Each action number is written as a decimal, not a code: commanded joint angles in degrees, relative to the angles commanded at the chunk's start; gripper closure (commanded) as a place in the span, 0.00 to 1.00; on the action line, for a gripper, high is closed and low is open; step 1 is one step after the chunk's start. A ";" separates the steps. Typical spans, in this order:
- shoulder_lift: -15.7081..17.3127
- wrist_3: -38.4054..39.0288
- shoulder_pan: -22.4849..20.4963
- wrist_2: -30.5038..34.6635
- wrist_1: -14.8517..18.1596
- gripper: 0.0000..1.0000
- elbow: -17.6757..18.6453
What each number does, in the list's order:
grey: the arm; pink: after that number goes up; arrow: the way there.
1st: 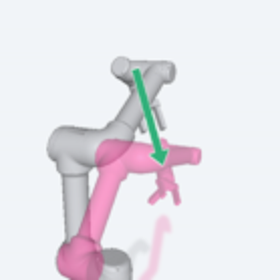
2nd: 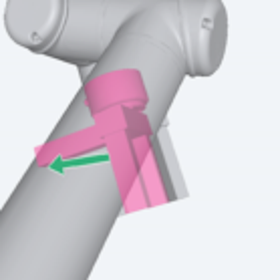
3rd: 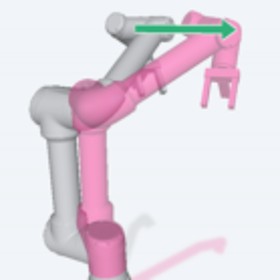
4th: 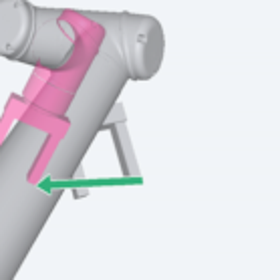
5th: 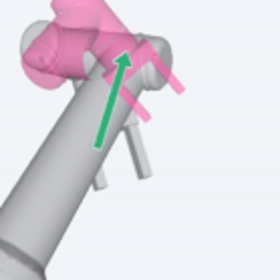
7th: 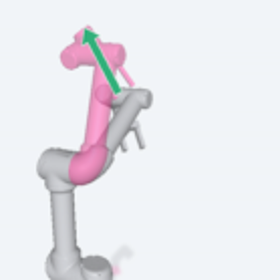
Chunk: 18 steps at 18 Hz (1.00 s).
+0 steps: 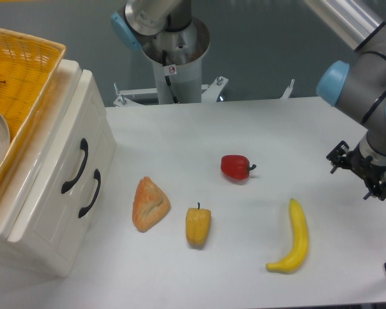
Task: Slide the top white drawer open
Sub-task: 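Move the gripper across the table toward the white cabinet's drawers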
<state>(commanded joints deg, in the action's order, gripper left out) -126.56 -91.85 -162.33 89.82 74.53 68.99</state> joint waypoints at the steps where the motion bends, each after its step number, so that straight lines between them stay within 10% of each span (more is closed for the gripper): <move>1: 0.00 0.00 0.00 0.00 0.00 0.00 0.09; 18: 2.02 14.68 5.53 0.26 -0.26 0.00 2.20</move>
<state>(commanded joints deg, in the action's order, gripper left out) -124.54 -77.17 -156.80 90.09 74.27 71.19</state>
